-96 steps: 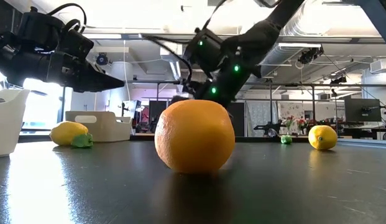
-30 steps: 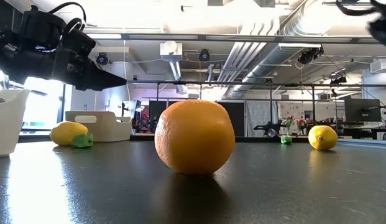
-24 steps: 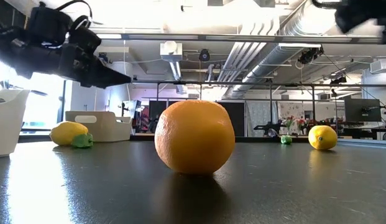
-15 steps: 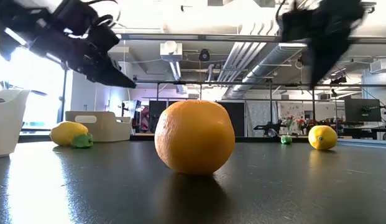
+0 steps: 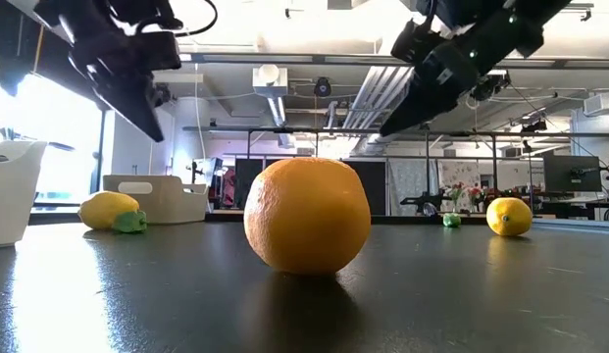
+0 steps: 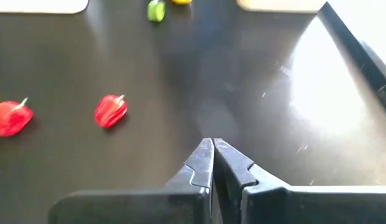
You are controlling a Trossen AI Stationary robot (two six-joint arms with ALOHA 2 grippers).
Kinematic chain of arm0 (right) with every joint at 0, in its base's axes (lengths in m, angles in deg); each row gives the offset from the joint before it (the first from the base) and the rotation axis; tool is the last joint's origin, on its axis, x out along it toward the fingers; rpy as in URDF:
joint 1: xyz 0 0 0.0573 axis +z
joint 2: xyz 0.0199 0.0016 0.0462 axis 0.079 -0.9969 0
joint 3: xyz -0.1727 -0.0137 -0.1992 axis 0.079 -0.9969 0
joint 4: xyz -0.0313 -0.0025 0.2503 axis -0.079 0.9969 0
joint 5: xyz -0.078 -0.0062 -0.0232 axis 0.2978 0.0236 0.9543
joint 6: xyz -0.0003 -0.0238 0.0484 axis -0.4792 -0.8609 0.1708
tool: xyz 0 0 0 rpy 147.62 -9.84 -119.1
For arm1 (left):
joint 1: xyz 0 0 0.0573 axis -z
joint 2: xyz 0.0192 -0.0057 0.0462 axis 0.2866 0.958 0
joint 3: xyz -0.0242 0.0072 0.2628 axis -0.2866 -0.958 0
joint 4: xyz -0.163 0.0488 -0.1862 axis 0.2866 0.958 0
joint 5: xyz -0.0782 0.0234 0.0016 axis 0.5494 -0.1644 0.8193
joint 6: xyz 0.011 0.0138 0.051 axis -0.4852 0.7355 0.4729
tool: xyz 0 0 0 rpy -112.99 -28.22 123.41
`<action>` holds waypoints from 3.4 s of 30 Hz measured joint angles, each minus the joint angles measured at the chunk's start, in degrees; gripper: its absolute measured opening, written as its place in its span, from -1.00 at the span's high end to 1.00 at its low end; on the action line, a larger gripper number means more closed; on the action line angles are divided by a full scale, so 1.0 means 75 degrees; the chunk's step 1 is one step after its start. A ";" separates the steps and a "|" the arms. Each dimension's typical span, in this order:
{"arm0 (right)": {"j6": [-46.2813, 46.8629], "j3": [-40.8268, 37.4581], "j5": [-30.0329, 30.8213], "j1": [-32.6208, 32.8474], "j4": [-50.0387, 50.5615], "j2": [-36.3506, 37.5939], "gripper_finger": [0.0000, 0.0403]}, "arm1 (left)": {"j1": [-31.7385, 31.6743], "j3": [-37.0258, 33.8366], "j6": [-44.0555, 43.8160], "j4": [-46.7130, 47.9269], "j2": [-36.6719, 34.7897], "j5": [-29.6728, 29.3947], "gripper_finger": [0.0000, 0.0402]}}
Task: Sort produce into baskets
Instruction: Put the yellow lemon into the white bin
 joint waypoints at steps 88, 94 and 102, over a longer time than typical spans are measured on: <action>0.0089 -0.0144 -0.0039 -0.0401 -0.0974 -0.0017 1.00 | 0.5436 0.3096 0.0896 0.2525 0.3558 0.1224 0.19; 0.0515 -0.0146 0.0323 -0.0284 -0.0969 -0.0156 1.00 | 0.5921 0.3096 0.0838 0.2316 0.4151 0.1208 0.19; 0.0461 -0.0152 0.0545 -0.0261 -0.1110 -0.0845 1.00 | 0.6324 0.3096 0.0379 0.2203 0.4535 0.1200 0.19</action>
